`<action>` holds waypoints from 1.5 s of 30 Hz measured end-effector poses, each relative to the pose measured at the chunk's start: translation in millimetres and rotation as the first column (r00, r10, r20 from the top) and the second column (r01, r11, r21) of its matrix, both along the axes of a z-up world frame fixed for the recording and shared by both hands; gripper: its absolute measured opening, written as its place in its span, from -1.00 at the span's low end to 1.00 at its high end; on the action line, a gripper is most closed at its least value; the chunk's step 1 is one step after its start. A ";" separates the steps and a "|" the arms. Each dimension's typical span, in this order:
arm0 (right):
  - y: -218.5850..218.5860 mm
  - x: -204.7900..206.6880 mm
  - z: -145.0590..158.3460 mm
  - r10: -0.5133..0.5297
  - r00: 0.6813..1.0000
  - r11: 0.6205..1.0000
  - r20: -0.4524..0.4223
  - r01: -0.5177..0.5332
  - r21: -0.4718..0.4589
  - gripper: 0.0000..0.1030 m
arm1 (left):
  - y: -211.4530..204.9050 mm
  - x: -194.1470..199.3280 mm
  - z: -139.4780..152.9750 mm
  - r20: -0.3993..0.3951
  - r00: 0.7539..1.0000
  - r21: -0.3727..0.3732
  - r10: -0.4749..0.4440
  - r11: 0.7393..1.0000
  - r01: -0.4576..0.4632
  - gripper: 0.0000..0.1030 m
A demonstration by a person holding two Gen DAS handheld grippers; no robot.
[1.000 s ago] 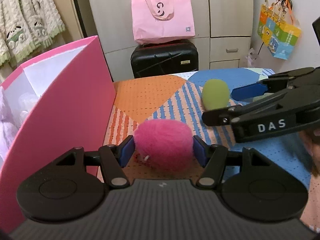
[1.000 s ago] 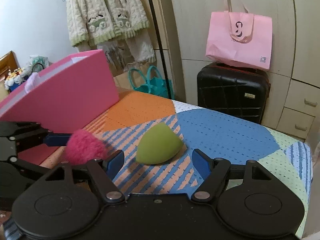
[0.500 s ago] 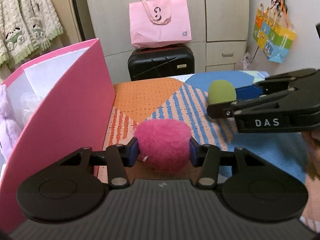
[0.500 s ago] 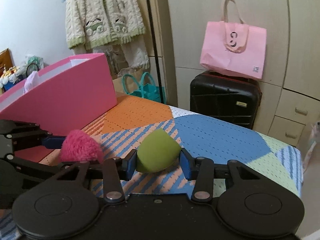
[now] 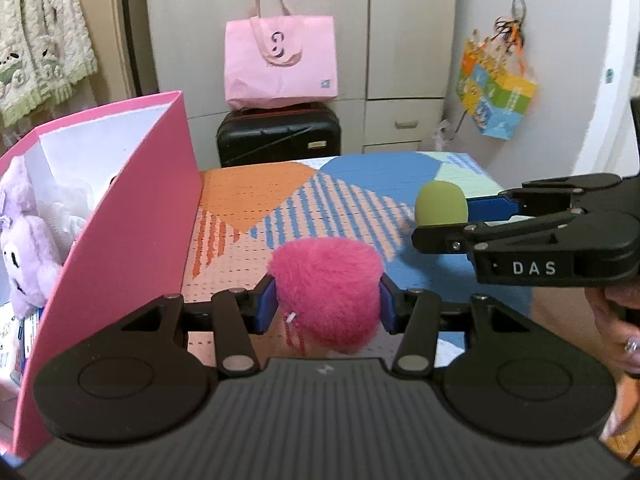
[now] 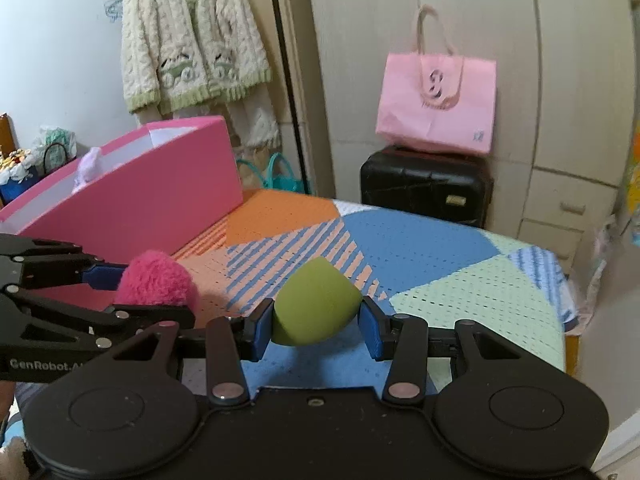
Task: Organize soft objects
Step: 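Lift the pom-pom with the left gripper while the right gripper carries the green sponge toward the shoebox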
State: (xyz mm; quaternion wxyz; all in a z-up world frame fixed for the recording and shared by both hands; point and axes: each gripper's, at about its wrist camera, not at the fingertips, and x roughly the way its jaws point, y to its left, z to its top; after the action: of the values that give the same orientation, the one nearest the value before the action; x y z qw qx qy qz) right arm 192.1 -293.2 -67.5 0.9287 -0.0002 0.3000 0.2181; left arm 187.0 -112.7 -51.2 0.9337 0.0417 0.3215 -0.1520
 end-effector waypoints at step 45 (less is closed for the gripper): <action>90.3 -159.3 73.5 0.026 0.995 0.999 0.096 -0.029 0.036 0.04 | 131.7 -122.6 61.8 0.047 0.993 -0.226 -0.111 0.967 0.119 -0.06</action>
State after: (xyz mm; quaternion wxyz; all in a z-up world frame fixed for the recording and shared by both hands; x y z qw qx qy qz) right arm 32.8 -202.9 6.0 0.9388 0.0024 0.2510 0.2360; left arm 64.5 19.0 10.7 0.9272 -0.0446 0.2831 -0.2413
